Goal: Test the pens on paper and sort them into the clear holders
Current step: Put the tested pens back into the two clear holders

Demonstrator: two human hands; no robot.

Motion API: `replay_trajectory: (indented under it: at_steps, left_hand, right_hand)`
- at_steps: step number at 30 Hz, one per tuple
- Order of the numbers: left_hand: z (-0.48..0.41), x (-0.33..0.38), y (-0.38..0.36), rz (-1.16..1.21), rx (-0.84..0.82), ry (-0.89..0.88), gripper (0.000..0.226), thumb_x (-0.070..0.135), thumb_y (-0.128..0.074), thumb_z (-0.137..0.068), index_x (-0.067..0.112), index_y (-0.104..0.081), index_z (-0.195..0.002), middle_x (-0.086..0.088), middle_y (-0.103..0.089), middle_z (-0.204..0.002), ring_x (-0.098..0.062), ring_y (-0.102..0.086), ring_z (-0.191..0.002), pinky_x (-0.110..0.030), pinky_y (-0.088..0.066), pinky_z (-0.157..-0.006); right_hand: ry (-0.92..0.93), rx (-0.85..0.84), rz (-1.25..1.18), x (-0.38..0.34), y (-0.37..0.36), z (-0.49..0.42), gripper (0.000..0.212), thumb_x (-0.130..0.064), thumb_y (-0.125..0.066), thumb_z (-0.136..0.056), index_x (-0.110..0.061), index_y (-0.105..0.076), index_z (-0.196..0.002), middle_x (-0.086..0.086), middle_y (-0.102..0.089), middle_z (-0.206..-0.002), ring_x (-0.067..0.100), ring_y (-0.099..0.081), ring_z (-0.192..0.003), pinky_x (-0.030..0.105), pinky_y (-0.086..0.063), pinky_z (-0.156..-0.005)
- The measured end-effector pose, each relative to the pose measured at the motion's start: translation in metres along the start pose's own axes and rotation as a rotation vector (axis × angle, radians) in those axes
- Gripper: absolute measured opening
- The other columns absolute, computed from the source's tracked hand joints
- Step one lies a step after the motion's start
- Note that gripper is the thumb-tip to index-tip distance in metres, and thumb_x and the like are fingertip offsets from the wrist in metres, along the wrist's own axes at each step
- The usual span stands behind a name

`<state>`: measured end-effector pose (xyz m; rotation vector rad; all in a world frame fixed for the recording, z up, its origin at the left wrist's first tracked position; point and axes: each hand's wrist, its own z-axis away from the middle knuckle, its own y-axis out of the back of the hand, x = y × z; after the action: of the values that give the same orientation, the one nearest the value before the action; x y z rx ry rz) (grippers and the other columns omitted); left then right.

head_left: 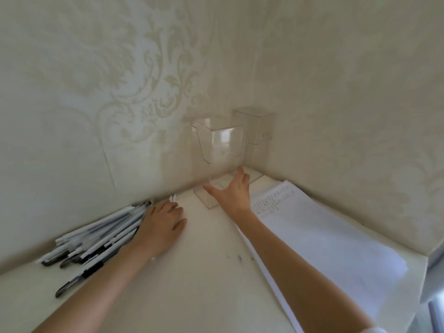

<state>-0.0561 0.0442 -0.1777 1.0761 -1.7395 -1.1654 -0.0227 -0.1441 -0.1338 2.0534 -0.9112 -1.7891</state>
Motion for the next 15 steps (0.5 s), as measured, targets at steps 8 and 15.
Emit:
replay_trajectory:
  at_steps: [8, 15]
  left_hand:
    - [0.024, 0.031, 0.024, 0.585, 0.059, 0.161, 0.076, 0.029, -0.063, -0.087, 0.014, -0.018, -0.146, -0.004, -0.024, -0.152, -0.017, -0.025, -0.138, -0.033, -0.021, -0.112]
    - [0.019, 0.061, 0.025, 0.742, 0.064, 0.175, 0.098, 0.029, -0.075, -0.075, 0.014, -0.01, -0.147, 0.001, -0.028, -0.148, -0.016, -0.03, -0.134, -0.026, -0.025, -0.106]
  right_hand:
    - [0.012, 0.163, 0.282, -0.013, -0.002, 0.07, 0.114, -0.077, -0.058, -0.066, -0.004, -0.016, -0.142, 0.008, -0.034, -0.134, 0.025, -0.041, -0.123, 0.034, -0.039, -0.096]
    - [0.191, -0.055, -0.266, -0.007, 0.038, 0.091, 0.073, -0.054, -0.048, -0.091, -0.021, -0.018, -0.149, -0.004, -0.025, -0.147, 0.011, -0.032, -0.134, 0.03, -0.03, -0.11]
